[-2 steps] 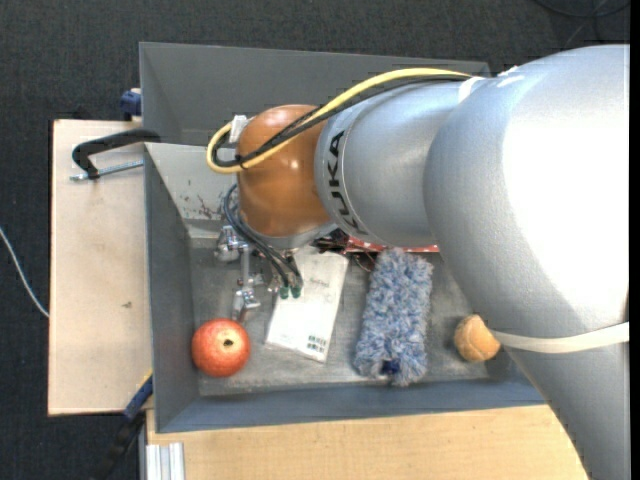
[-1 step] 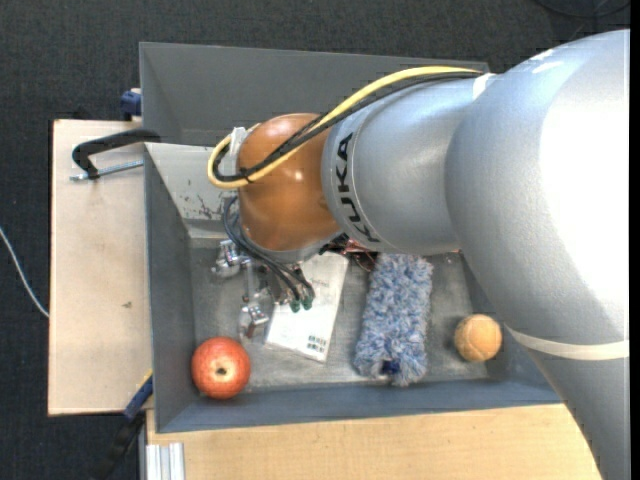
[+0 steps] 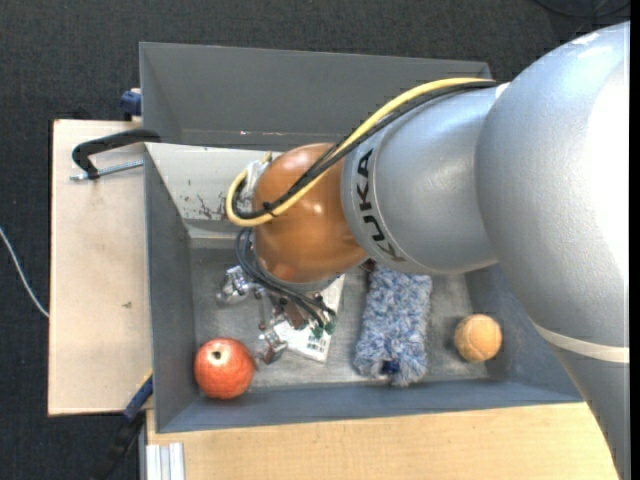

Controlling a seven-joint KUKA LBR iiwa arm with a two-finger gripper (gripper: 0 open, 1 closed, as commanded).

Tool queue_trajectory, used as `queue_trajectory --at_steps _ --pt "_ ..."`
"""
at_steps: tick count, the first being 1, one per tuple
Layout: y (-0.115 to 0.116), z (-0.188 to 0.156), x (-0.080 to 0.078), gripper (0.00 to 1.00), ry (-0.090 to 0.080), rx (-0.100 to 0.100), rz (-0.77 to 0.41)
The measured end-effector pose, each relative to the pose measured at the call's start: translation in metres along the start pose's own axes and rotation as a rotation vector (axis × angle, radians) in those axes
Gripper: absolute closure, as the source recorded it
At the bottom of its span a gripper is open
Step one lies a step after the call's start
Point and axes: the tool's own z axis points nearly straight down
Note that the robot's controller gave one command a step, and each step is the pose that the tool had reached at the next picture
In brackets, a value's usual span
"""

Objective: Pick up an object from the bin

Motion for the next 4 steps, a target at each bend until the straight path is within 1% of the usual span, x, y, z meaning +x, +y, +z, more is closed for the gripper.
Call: queue_trajectory --at_steps 1,2,3,4 --pt "-0.001 -0.003 0.014 0.00 0.014 -0.001 -0.007" --pt "0.015 0.010 0.006 0.00 0.008 0.003 -0.102" --pt "0.019 0.031 0.005 1.00 0.020 0.004 0.064" --pt "0.019 0.031 0.005 1.00 0.020 0.004 0.064"
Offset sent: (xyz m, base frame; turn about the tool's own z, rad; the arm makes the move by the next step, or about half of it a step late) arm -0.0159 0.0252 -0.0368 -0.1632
